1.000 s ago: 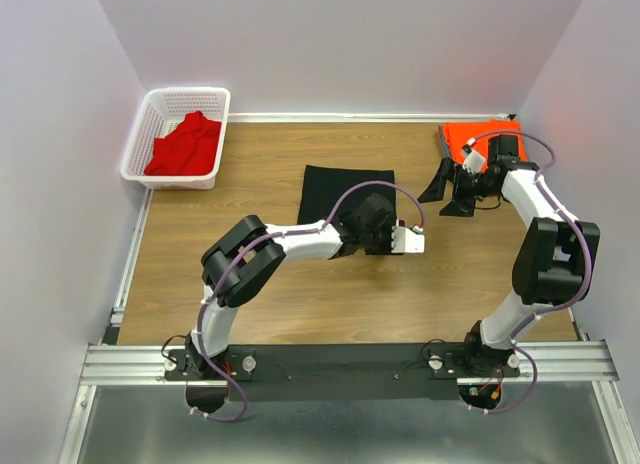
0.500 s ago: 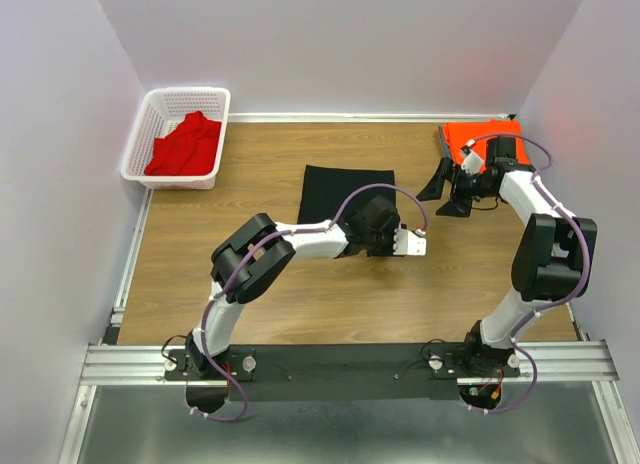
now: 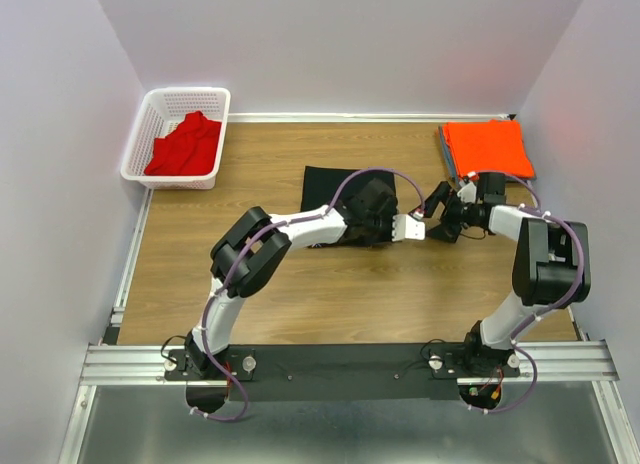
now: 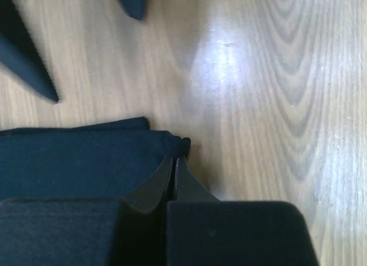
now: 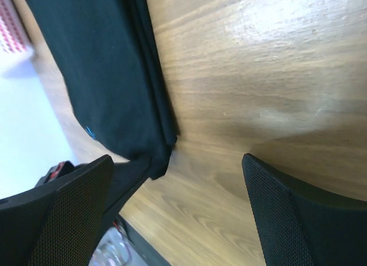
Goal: Fold and stack the t-shirts
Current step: Put the neatly folded tshirt into the corner of the board with the right arm
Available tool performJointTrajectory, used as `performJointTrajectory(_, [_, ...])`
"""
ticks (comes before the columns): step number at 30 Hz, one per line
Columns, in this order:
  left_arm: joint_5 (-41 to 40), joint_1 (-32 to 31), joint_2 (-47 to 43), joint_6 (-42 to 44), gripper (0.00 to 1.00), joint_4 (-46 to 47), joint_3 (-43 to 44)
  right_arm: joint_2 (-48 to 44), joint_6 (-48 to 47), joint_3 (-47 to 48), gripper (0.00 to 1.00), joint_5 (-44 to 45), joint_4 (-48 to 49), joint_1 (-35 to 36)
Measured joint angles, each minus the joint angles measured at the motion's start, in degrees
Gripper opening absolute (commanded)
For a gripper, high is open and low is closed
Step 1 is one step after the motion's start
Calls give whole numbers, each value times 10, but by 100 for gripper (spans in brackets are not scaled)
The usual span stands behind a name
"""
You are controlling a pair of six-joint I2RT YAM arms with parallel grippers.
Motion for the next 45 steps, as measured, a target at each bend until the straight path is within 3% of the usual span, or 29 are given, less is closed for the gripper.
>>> performJointTrajectory(7, [31,14,-1,-18,0,-18,23,-2,124,-81,100,1,225,45])
performJointTrajectory(10, [40,13,-3,-30,0,-22,31,2,159,-89,100,2,278,61])
performJointTrajectory(23, [52,18,-30,-56,0,-24,63,10,223,-89,99,37,335,84])
performJointTrajectory(25, [53,19,-30,-61,0,-24,68,14,232,-88,94,43,342,93])
performJointTrajectory(29, [59,21,-30,-70,0,-24,75,46,251,-83,74,52,368,113])
performJointTrajectory(30, [60,21,-30,-71,0,-23,75,57,258,-83,73,57,375,117])
performJointTrajectory(35, [70,21,-30,-75,0,-24,75,102,287,-69,74,83,422,125])
performJointTrajectory(42, [73,22,-30,-74,0,-24,73,153,311,-20,87,92,475,125])
performJointTrajectory(45, [78,23,-30,-74,0,-23,66,160,317,-14,88,90,483,125])
